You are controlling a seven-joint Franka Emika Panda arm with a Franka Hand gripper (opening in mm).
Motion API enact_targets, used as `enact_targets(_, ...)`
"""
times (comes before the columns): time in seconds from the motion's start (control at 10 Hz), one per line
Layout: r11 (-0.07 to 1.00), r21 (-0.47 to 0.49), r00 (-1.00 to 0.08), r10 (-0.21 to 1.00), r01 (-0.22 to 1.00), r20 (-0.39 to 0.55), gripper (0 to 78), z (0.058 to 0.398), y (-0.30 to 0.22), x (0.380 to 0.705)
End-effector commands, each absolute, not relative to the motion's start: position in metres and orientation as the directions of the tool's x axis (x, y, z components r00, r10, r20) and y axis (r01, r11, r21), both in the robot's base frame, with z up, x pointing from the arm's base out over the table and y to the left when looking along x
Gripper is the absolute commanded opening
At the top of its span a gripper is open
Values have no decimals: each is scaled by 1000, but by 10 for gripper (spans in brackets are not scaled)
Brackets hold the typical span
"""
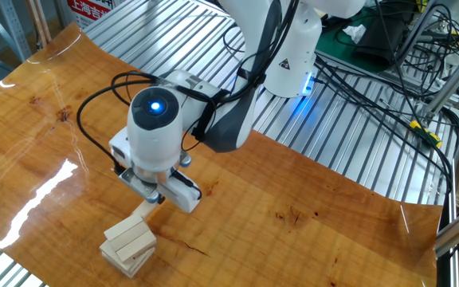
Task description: Play Jenga
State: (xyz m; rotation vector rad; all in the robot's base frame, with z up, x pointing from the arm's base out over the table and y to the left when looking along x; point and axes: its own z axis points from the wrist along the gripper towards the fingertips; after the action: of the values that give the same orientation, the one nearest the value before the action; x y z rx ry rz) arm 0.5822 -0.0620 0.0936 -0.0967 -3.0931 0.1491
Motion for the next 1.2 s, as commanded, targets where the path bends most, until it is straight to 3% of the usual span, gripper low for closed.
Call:
enact_targets(0.1, 992, -101, -996, 77, 72, 43, 12, 94, -62, 571)
enact_targets(0.9, 992, -99, -996, 78, 73, 43, 12, 91, -63, 562)
enact_targets(1.2, 992, -126, -999, 26, 21, 35, 12, 91, -63, 562)
